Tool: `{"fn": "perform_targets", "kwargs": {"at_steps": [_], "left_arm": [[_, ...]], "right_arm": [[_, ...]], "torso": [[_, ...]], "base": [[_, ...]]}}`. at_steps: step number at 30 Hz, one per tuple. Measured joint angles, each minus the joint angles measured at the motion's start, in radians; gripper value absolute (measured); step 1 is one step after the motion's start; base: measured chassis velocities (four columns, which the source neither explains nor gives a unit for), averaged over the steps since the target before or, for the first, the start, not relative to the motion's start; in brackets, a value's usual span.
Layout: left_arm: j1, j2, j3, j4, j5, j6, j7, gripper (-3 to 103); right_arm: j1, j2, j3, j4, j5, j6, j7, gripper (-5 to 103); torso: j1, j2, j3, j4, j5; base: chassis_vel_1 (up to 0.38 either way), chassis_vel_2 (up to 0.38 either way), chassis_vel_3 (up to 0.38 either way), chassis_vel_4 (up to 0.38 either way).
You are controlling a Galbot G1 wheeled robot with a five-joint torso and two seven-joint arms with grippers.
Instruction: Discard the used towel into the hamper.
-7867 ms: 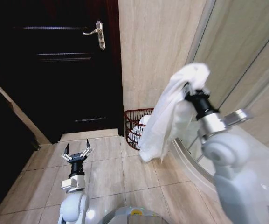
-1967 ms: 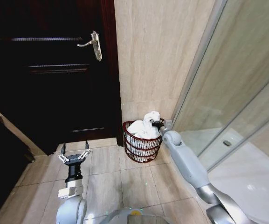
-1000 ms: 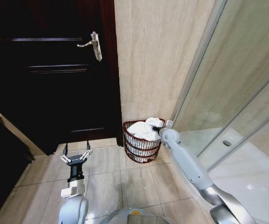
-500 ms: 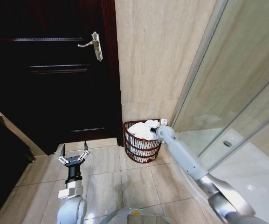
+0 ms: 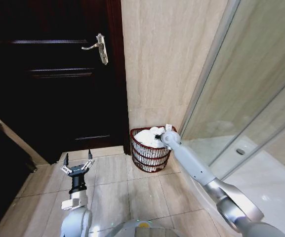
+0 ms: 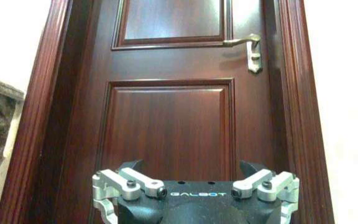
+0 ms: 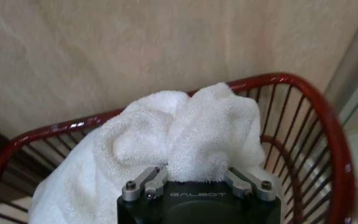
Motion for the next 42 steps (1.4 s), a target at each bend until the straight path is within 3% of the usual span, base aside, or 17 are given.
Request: {"fn": "perform_targets", "kwargs": {"at_steps": [8,19,29,42], "left_arm": [[-0.001,0.000,0.006,0.021,-0.002,-0.012,0.002,100],[0.018,0.000,-0.012,0.031,-0.038,-0.040,0.002,100],[0.010,0.000,-0.018,0.043,-0.058,-0.047,0.001,100],[-0.019,0.000,-0.012,0.037,-0.055,-0.024,0.008,100]], "right_arm": [[-0.015,-0.016,0.006,0.035,0.044,-0.005,-0.003,20],[0.013,0.138,-0.037,-0.074,-0.023,0.017,-0.007,20],[0.036,0.201,-0.016,-0.198,-0.067,0.020,-0.027,20],[0.014,0.233,0.058,-0.293,-0.103,0.021,-0.058,20]], "torso": [[0.000,0.000,0.000,-0.0006,-0.0001],[0.000,0.000,0.000,-0.0002,-0.0004],[0.000,0.000,0.000,-0.0002,-0.0005],[0.000,0.000,0.000,-0.0004,-0.0001]], "base": [[0.000,0.000,0.000,0.000],[0.000,0.000,0.000,0.000],[0.000,0.000,0.000,0.000],[0.000,0.000,0.000,0.000]]}}
